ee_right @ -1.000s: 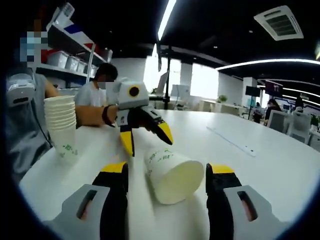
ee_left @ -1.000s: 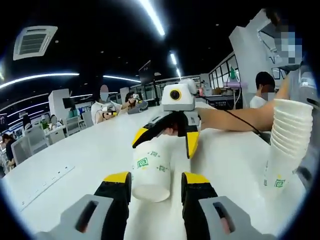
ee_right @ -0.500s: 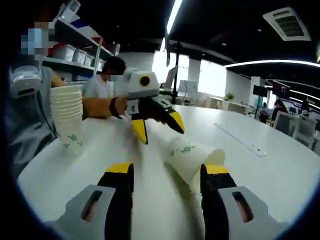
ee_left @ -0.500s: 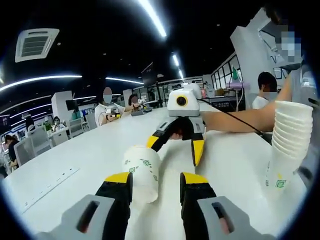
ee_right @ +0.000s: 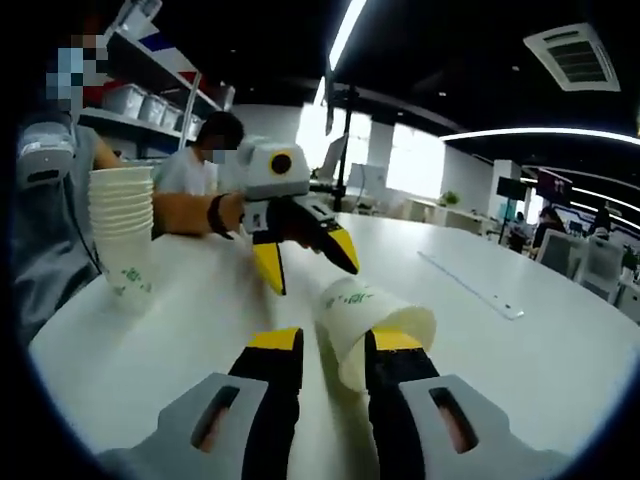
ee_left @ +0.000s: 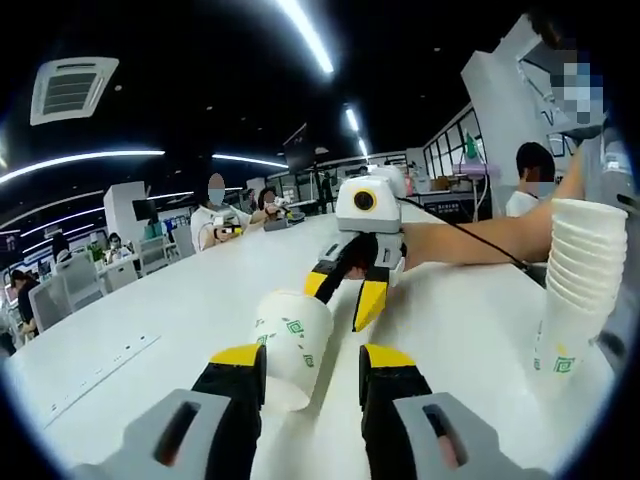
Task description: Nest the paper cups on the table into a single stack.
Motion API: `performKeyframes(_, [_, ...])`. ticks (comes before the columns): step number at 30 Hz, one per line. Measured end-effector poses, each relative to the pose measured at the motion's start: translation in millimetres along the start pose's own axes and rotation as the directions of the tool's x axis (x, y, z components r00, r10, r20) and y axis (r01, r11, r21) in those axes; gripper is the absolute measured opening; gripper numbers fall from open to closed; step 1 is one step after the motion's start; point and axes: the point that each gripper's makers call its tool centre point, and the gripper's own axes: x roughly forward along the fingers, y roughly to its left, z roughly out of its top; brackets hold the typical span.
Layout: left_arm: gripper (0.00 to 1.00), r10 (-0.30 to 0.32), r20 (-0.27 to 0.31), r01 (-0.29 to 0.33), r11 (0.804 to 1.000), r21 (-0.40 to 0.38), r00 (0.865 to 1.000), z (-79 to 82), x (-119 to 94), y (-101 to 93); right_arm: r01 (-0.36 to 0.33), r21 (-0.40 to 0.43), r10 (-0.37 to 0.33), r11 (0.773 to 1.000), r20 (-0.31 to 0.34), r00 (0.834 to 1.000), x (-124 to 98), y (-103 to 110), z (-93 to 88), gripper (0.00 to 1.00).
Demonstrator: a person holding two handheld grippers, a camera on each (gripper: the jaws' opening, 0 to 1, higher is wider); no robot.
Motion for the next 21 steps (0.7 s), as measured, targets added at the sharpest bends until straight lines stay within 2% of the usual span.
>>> performKeyframes(2, [0.39,0.002,0.002,-0.002,1.000,0.000,1.000,0.7,-0.4,0.2,0.003,0.003,-0.003,1.000,0.027,1.000,-1.3,-0.1,6.6,0.19])
performKeyframes(7, [0.39,0.004,0.005,-0.004,1.000,-0.002,1.000,1.0,-1.1,1.1,0.011,-0.004,-0.011,1.000,0.047,0.999,-1.9,-5.2,11.8,0.14])
performKeyframes(14, [0.38,0.001,0.001,-0.001,1.000,0.003,1.000,-0.1,-0.5,0.6,0.016,-0.006,-0.015,1.000,0.046,0.999,0.3,-36.1,6.2,0.11])
performKeyframes(17, [0.38,0.000,-0.003,0.000,1.000,0.003,1.000,-1.1,-0.4,0.0,0.000,0.006,0.000,1.000,0.046,0.999,3.6,-38.6,3.9,0.16])
performKeyframes(21, [0.38,-0.001,-0.005,0.001,1.000,0.003,1.000,-2.6,0.3,-0.4,-0.016,0.018,0.016,1.000,0.006,1.000,11.2,-35.0,-5.8,0.21])
